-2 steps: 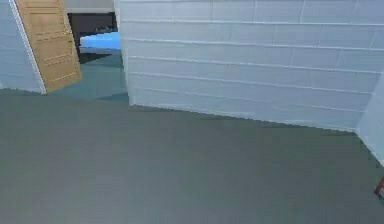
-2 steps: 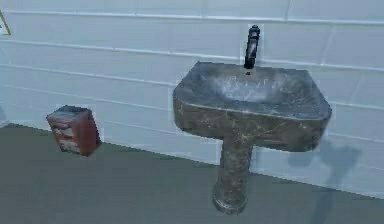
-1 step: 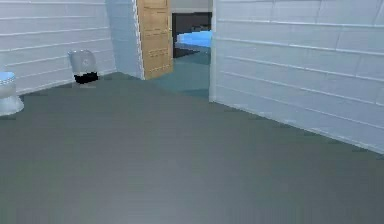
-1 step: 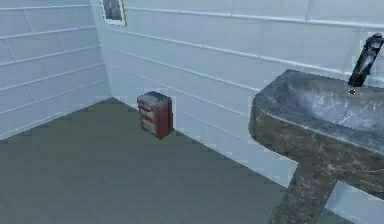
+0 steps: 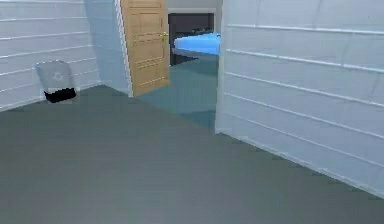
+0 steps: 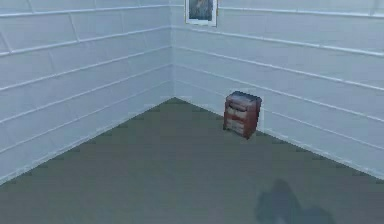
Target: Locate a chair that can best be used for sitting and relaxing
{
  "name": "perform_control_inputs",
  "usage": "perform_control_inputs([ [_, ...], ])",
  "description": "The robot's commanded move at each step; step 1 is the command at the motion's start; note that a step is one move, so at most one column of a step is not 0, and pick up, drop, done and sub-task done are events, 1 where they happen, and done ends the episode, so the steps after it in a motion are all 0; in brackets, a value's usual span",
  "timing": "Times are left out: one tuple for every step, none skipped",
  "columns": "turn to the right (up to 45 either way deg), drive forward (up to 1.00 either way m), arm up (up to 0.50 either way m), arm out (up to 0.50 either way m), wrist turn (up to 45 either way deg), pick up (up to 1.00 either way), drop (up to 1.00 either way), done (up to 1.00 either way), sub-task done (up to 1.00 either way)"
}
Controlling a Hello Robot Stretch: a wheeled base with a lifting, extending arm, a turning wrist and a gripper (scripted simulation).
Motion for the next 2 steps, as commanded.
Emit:
perform_control_inputs([
  [-3.0, 0.00, 0.00, 0.00, 0.0, 0.00, 0.00, 0.00, 0.00],
  [0.0, 1.00, 0.00, 0.00, 0.0, 0.00, 0.00, 0.00, 0.00],
])
